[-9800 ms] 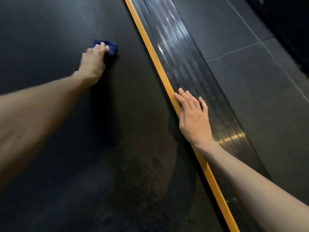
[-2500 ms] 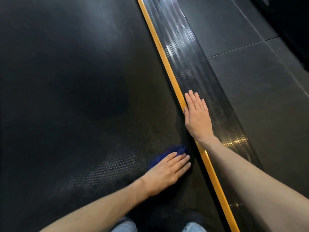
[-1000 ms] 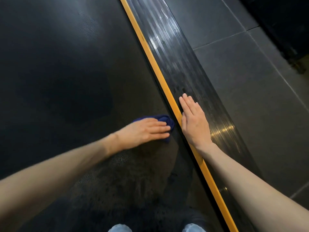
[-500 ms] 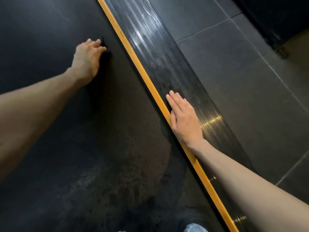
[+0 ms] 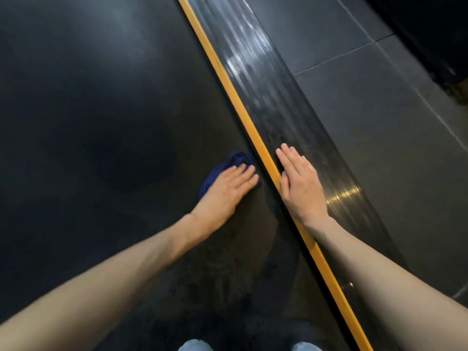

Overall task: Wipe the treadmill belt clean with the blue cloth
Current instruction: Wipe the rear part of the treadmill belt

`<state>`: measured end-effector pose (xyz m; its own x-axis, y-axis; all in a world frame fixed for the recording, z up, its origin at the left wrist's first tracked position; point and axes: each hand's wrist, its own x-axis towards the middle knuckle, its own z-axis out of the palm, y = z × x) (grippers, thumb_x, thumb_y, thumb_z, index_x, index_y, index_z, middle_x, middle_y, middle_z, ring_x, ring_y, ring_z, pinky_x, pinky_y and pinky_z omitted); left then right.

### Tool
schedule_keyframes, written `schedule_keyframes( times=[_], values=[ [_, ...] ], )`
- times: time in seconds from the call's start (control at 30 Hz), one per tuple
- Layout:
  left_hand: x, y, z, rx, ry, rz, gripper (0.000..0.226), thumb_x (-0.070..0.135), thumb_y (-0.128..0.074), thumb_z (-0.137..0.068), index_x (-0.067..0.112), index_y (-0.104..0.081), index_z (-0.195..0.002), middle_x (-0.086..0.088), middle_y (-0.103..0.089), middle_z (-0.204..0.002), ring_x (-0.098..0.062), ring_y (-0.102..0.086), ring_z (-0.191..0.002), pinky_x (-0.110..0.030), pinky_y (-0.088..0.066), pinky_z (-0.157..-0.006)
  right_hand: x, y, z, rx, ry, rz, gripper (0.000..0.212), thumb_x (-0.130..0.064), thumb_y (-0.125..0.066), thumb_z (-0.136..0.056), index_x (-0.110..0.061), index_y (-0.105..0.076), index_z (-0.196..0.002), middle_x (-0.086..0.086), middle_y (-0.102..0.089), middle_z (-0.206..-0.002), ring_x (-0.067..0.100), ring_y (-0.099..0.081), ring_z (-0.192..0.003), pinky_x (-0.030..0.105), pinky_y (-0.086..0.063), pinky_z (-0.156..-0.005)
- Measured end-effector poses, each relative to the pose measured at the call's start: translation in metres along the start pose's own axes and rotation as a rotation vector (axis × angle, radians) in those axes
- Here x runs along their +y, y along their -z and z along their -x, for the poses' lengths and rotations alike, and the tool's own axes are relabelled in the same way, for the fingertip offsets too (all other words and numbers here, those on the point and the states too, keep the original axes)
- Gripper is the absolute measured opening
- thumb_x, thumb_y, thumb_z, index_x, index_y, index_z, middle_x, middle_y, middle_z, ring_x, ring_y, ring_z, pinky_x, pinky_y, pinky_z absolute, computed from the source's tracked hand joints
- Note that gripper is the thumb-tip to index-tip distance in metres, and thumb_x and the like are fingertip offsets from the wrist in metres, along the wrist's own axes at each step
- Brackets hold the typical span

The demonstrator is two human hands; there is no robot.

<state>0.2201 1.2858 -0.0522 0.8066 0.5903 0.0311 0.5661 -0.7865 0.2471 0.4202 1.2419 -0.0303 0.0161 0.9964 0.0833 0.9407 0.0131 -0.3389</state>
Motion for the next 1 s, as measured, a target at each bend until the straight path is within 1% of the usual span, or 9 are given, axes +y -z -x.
schedule_keyframes(
  times=[0.07, 0.27, 0.37, 0.47, 0.53, 0.63, 0.7, 0.9, 1.0],
  values=[
    [0.034, -0.003, 0.017, -0.005, -0.054, 0.023, 0.053, 0.011, -0.037, -0.077, 0.008, -0.058, -0.126, -0.014, -0.056, -0.131, -0.031, -0.053, -0.122, -0.039, -0.031, -0.109, -0.003, 0.0, 0.0, 0.003, -0.006, -0.009, 0.049, -0.011, -0.044, -0.096, -0.014, -0.036, -0.145, 0.002, -0.033, -0.152, 0.012, -0.025, -0.141, 0.032, -0.017, -0.116],
    [0.074, -0.002, 0.048, -0.157, -0.056, -0.044, 0.061, 0.011, -0.045, -0.089, 0.021, -0.027, -0.147, -0.004, -0.024, -0.154, -0.02, -0.019, -0.143, -0.039, 0.0, -0.114, -0.022, 0.01, -0.005, 0.033, -0.06, -0.093, 0.05, -0.002, -0.048, -0.091, -0.009, -0.042, -0.14, 0.007, -0.042, -0.146, 0.019, -0.034, -0.137, 0.037, -0.025, -0.115],
    [0.065, 0.009, 0.052, -0.152, 0.071, -0.076, 0.062, 0.013, -0.046, -0.093, 0.022, -0.018, -0.148, -0.005, -0.013, -0.157, -0.022, -0.012, -0.144, -0.04, 0.002, -0.113, -0.047, 0.016, 0.006, 0.068, 0.01, -0.122, 0.048, -0.003, -0.052, -0.088, -0.011, -0.046, -0.135, 0.006, -0.055, -0.127, 0.015, -0.054, -0.11, 0.03, -0.044, -0.092],
    [0.051, 0.015, 0.065, -0.145, 0.308, -0.177, 0.064, 0.012, -0.04, -0.096, 0.017, -0.007, -0.15, -0.009, -0.001, -0.157, -0.026, -0.002, -0.145, -0.04, 0.004, -0.115, -0.074, 0.009, 0.023, -0.024, 0.05, -0.245, 0.045, -0.004, -0.053, -0.089, -0.015, -0.048, -0.132, -0.001, -0.054, -0.109, 0.001, -0.048, -0.09, 0.014, -0.038, -0.081],
    [0.039, 0.023, 0.078, -0.122, 0.441, -0.218, 0.062, 0.013, -0.036, -0.097, 0.015, -0.003, -0.15, -0.011, 0.002, -0.157, -0.028, -0.002, -0.145, -0.041, 0.003, -0.115, -0.087, -0.004, 0.029, -0.091, 0.066, -0.312, 0.042, -0.004, -0.052, -0.09, -0.016, -0.049, -0.129, -0.003, -0.052, -0.108, 0.003, -0.051, -0.092, 0.014, -0.042, -0.083],
    [0.024, 0.032, 0.109, -0.155, 0.646, -0.185, 0.062, 0.015, -0.034, -0.098, 0.015, 0.001, -0.15, -0.011, 0.005, -0.157, -0.026, 0.002, -0.145, -0.04, 0.004, -0.116, -0.11, -0.018, 0.023, -0.152, 0.116, -0.327, 0.038, -0.004, -0.05, -0.09, -0.017, -0.053, -0.125, -0.003, -0.051, -0.11, 0.01, -0.054, -0.097, 0.035, -0.05, -0.087],
    [0.018, 0.036, 0.129, -0.124, 0.74, -0.101, 0.064, 0.02, -0.038, -0.097, 0.02, -0.002, -0.15, -0.005, 0.003, -0.158, -0.021, 0.003, -0.145, -0.036, 0.004, -0.116, -0.13, -0.022, 0.017, -0.176, 0.155, -0.338, 0.038, -0.003, -0.05, -0.09, -0.016, -0.053, -0.125, -0.002, -0.052, -0.113, 0.011, -0.052, -0.1, 0.035, -0.049, -0.089],
    [0.007, 0.068, 0.168, 0.152, 0.771, 0.673, 0.057, 0.025, -0.044, -0.098, 0.017, -0.018, -0.149, 0.005, -0.02, -0.154, -0.006, -0.013, -0.142, -0.02, -0.009, -0.116, -0.208, -0.032, 0.013, -0.309, 0.141, -0.468, 0.035, -0.023, -0.039, -0.099, -0.017, -0.047, -0.133, -0.003, -0.044, -0.133, 0.007, -0.044, -0.116, 0.027, -0.043, -0.098],
    [-0.01, 0.075, 0.208, 0.259, 0.955, 0.488, 0.052, 0.019, -0.045, -0.097, 0.015, -0.027, -0.146, -0.001, -0.029, -0.152, -0.014, -0.021, -0.142, -0.03, -0.017, -0.117, -0.244, -0.05, 0.025, -0.466, 0.023, -0.382, 0.054, -0.04, -0.031, -0.1, -0.014, -0.026, -0.148, 0.006, -0.022, -0.154, 0.019, -0.024, -0.14, 0.035, -0.024, -0.113]
  ],
)
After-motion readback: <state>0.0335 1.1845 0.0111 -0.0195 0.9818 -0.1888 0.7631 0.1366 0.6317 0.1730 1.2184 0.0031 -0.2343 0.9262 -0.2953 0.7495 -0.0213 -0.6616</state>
